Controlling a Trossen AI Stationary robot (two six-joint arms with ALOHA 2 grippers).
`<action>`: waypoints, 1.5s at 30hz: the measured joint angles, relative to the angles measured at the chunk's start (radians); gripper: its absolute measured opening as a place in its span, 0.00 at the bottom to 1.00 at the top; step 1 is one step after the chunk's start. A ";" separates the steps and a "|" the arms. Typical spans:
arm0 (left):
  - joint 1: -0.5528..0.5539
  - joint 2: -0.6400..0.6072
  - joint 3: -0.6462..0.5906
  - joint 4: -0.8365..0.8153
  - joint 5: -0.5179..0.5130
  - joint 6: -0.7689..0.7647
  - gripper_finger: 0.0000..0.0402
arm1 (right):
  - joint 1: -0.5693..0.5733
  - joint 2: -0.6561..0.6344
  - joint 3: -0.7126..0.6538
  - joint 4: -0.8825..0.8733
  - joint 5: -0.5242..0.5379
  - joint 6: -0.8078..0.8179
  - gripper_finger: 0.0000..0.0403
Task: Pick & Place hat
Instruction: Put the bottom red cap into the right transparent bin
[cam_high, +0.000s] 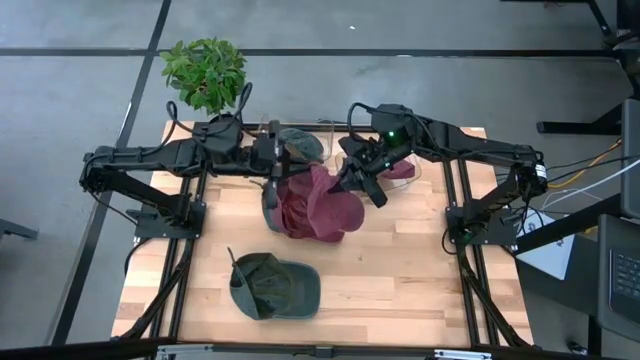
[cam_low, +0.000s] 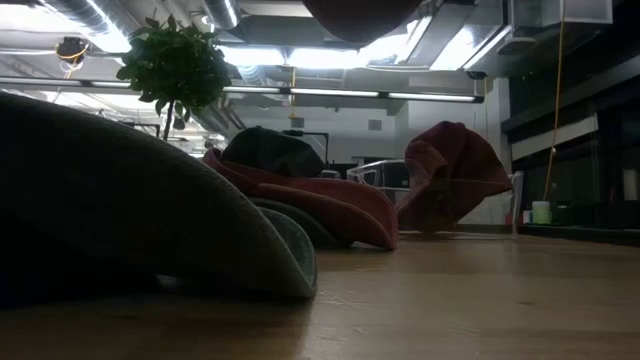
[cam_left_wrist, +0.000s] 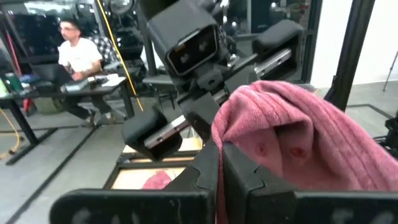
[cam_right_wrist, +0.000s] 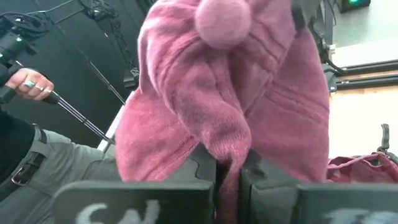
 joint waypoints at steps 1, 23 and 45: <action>0.000 0.000 0.000 0.007 -0.002 0.003 0.01 | 0.000 0.000 0.000 0.000 0.001 -0.003 0.03; -0.028 -0.113 0.012 -0.109 -0.039 0.079 0.24 | 0.001 0.001 -0.001 -0.043 -0.005 -0.013 0.04; -0.098 -0.019 0.012 -0.119 -0.092 0.117 0.63 | 0.001 0.001 -0.001 -0.037 0.032 0.035 0.04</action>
